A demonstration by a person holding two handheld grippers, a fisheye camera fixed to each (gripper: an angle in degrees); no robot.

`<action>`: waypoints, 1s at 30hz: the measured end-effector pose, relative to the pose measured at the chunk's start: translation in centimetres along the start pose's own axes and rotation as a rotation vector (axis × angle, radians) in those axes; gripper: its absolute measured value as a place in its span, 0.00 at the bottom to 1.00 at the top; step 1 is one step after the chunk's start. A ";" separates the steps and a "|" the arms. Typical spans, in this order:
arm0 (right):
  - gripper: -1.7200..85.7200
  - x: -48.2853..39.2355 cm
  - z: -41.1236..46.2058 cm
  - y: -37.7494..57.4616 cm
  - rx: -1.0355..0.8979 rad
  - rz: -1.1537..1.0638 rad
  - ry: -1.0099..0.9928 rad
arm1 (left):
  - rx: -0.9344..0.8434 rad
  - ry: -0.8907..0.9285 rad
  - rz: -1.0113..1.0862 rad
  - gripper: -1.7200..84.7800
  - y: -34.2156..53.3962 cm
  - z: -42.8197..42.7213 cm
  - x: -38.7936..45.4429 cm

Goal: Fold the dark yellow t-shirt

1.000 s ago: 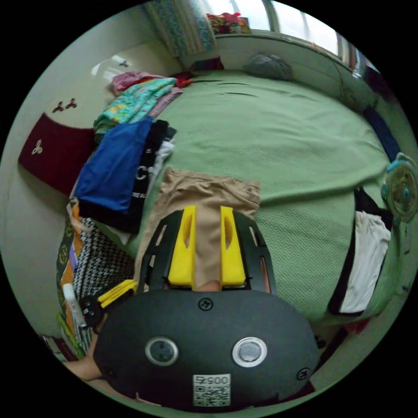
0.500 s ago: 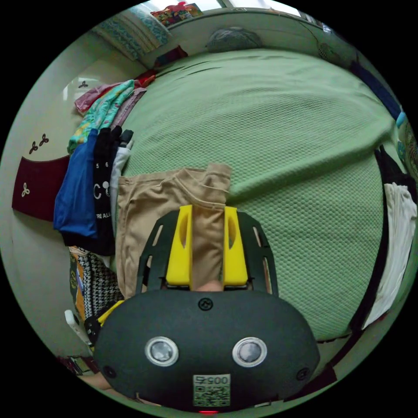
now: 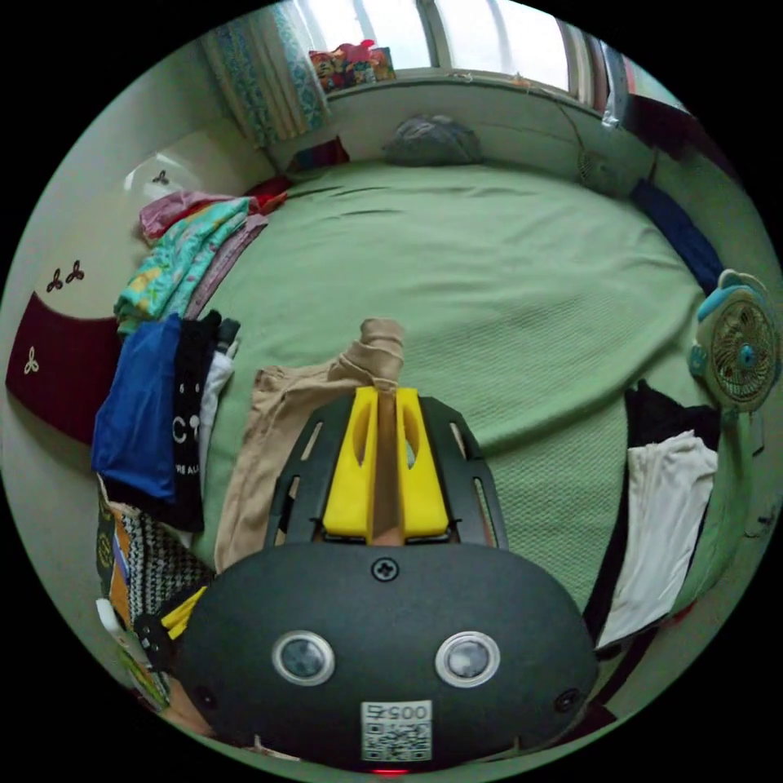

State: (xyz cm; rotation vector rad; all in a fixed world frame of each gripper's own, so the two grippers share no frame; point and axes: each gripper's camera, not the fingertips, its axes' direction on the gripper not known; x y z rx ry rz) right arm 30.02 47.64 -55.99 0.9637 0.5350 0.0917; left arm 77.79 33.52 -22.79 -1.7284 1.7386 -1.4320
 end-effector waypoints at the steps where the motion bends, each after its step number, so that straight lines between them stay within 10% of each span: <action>1: 0.03 0.2 -0.3 0.1 0.003 0.011 0.038 | -0.014 -0.017 0.013 0.02 -1.0 0.4 0.5; 17: 0.12 3.2 -2.6 29.5 0.042 0.031 -0.016 | 0.000 0.002 0.047 0.02 -3.8 -1.5 2.4; 30: 0.05 -0.9 -0.7 32.2 0.003 -0.118 0.125 | 0.031 -0.013 0.098 0.03 -7.3 -4.3 5.4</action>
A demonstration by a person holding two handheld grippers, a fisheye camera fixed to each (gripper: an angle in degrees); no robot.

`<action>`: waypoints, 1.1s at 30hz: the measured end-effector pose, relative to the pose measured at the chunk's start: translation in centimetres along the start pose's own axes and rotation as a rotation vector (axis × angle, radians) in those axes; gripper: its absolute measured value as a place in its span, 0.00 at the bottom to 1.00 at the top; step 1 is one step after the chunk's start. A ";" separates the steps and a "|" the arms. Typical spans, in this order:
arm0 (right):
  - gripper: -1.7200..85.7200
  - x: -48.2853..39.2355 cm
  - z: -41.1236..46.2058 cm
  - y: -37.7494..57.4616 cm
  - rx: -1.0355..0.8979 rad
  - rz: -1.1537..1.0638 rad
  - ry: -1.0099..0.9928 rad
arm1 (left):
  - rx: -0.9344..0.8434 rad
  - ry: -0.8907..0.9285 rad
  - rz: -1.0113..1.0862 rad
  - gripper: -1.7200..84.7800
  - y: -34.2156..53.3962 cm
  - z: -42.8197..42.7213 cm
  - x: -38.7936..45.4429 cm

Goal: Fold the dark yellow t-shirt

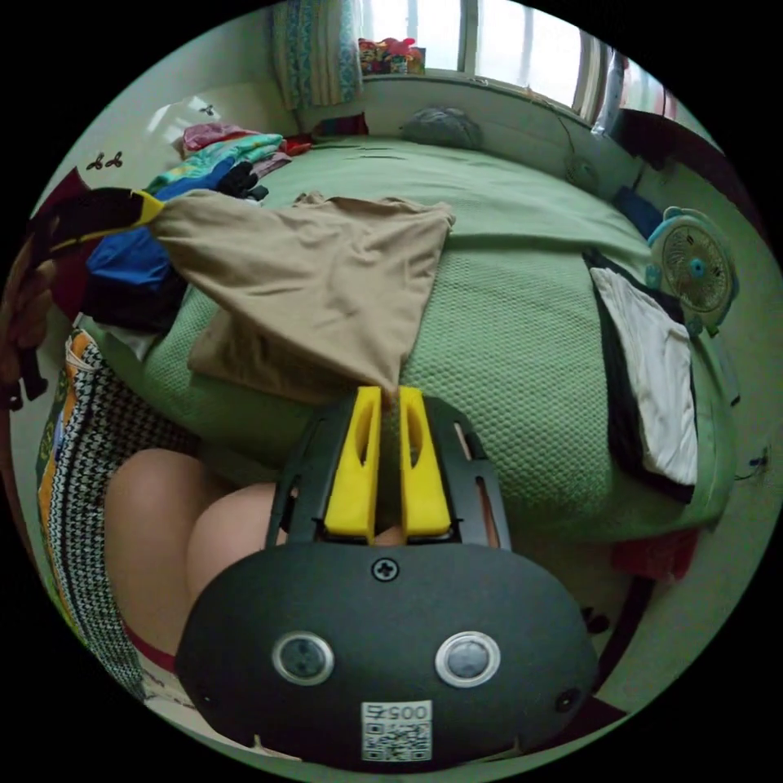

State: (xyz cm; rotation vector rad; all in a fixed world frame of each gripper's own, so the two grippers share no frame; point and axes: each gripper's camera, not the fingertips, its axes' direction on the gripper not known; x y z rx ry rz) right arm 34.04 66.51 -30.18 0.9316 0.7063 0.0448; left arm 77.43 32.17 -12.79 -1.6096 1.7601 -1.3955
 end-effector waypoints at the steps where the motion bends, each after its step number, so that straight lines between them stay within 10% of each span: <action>1: 0.03 -0.1 -0.6 0.4 0.024 0.001 0.021 | 0.002 -0.005 0.001 0.03 0.0 0.0 0.0; 33: 0.01 1.0 -2.4 4.4 -0.062 -0.120 -0.162 | -0.105 0.007 -0.126 0.11 7.2 10.1 -0.6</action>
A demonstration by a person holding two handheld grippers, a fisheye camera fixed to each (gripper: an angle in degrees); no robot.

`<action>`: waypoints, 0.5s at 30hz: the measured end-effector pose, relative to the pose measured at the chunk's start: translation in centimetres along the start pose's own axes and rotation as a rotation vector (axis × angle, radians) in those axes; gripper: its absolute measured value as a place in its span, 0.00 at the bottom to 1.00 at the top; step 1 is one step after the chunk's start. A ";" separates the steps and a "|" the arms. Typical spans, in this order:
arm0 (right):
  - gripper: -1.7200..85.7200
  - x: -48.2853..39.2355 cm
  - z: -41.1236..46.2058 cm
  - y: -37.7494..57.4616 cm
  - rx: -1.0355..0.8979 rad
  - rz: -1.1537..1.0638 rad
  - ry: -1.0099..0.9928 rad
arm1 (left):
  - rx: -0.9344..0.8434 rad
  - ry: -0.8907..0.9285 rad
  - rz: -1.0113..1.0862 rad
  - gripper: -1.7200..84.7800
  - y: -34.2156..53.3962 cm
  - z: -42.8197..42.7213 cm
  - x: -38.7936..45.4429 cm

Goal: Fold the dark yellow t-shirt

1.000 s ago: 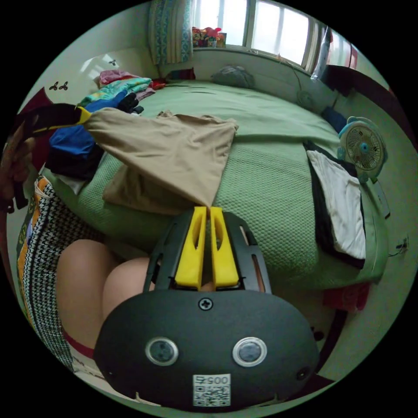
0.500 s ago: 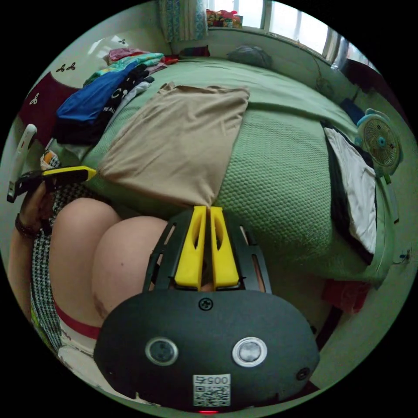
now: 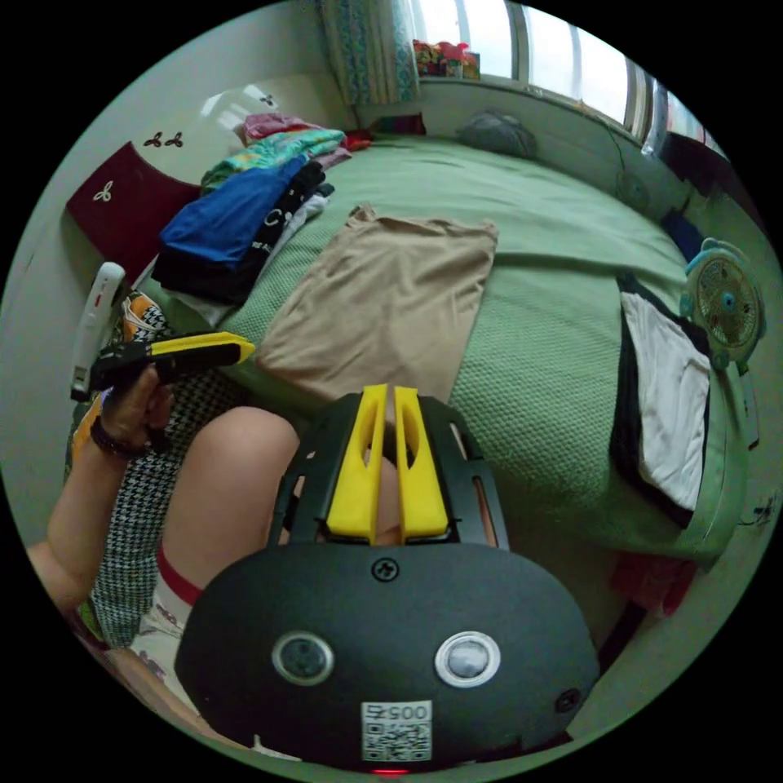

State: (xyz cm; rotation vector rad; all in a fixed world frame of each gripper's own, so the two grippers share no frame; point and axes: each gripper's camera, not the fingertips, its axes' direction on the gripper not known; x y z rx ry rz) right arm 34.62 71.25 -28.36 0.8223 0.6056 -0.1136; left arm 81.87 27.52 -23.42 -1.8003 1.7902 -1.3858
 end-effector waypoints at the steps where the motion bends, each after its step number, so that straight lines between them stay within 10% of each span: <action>1: 0.01 0.4 0.4 -0.6 -0.016 0.013 -0.008 | 0.002 -0.005 -0.007 0.11 -0.2 0.4 0.3; 15: 0.01 5.1 6.7 -1.6 -0.173 0.073 0.009 | -0.028 -0.085 -0.083 0.12 -0.1 4.7 0.3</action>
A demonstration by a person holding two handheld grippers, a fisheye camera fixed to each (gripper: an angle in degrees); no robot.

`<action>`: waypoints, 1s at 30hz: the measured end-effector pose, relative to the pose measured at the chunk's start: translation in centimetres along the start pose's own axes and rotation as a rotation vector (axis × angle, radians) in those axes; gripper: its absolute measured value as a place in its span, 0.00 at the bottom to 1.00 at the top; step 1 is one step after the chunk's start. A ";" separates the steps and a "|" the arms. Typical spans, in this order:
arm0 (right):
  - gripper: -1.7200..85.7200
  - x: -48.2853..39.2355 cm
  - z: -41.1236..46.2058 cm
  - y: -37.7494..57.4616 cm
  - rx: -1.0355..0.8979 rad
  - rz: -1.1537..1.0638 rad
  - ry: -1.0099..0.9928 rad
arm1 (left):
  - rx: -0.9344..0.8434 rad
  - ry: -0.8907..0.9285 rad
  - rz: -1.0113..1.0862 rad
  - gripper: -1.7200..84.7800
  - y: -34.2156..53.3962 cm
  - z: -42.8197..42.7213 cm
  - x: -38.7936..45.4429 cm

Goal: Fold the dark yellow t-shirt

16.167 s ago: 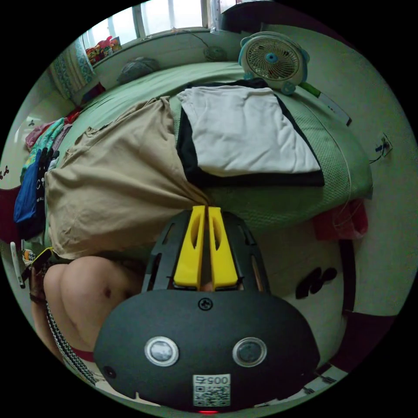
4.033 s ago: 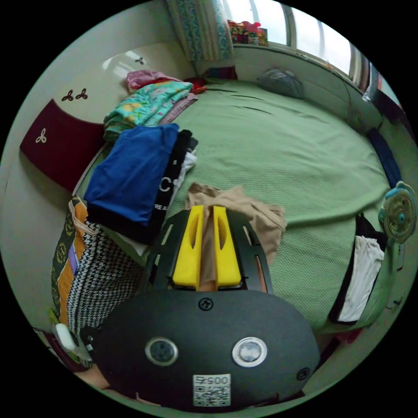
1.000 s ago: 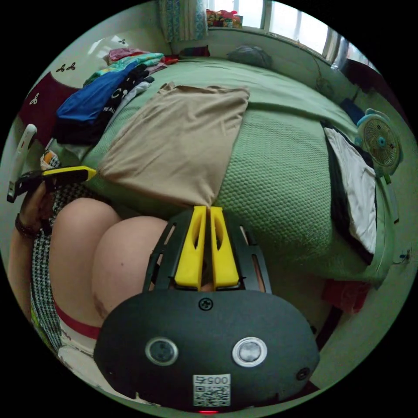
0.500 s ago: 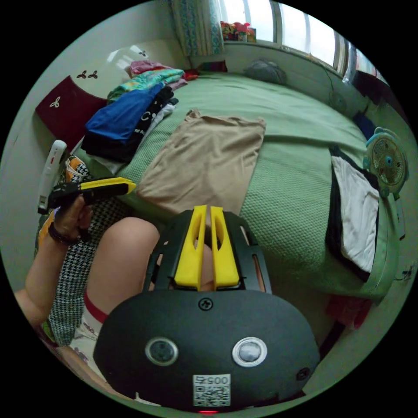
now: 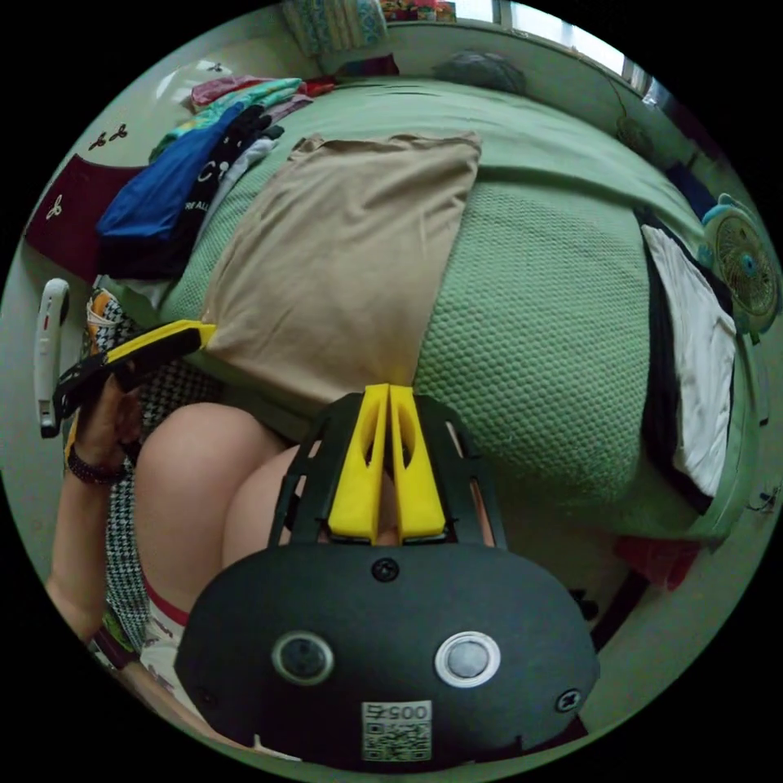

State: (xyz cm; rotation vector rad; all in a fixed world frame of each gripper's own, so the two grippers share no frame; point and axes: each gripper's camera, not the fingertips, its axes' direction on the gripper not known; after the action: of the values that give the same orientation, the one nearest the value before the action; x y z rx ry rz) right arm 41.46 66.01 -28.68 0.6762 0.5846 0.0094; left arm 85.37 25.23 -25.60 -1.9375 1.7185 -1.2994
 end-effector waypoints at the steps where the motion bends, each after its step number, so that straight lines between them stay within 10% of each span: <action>1: 0.01 0.4 0.1 -0.2 -0.002 0.010 -0.019 | 0.001 -0.011 0.009 0.13 0.1 -0.1 0.0; 30: 0.01 1.8 -0.1 -4.8 0.043 0.047 0.014 | 0.018 0.129 -0.041 0.15 0.3 3.4 -2.8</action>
State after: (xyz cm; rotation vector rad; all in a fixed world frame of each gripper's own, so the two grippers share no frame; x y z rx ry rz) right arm 42.03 62.66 -32.51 0.7319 0.5838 0.0459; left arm 87.93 26.37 -29.02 -1.9275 1.7266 -1.4794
